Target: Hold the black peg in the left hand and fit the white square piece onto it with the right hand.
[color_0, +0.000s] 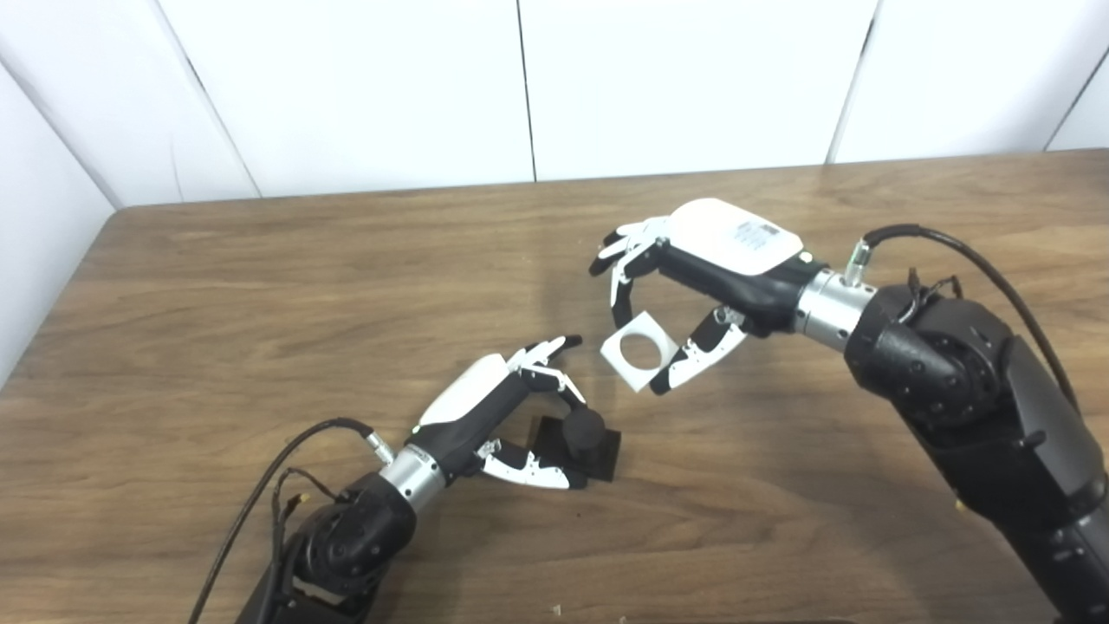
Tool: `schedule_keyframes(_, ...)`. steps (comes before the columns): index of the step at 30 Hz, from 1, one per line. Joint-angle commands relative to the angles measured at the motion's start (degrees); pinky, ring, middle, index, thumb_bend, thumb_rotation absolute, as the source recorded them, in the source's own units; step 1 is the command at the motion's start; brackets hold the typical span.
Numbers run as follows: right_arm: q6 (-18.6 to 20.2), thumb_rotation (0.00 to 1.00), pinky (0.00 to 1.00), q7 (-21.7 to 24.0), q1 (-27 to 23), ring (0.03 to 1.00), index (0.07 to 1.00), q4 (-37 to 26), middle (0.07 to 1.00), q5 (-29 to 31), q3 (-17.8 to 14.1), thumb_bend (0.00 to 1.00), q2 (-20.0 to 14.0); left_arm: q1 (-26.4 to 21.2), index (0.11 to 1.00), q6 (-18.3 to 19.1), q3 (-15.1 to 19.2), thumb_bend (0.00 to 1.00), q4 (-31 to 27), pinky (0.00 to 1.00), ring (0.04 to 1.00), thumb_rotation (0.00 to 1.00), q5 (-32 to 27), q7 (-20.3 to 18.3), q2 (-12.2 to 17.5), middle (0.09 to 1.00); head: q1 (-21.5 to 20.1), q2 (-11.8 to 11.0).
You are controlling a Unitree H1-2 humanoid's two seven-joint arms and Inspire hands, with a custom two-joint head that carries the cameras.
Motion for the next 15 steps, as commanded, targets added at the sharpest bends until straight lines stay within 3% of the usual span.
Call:
schedule_keyframes(1,0.34,0.14,0.90,0.49,-1.18,0.900,0.480,-2.84,0.808,0.36,-0.26,0.52,0.53,0.17,0.492,3.14,-0.98,0.52,1.49,1.00,1.000,0.08,1.80,-1.31,0.21,1.000,0.03,0.01)
schedule_keyframes(15,0.32,0.14,0.92,4.18,0.36,0.885,0.481,-5.81,0.804,-0.31,2.16,0.52,3.84,0.27,0.492,3.43,-0.83,0.52,1.26,1.00,1.000,0.08,1.30,-1.43,0.00,1.000,0.42,0.54)
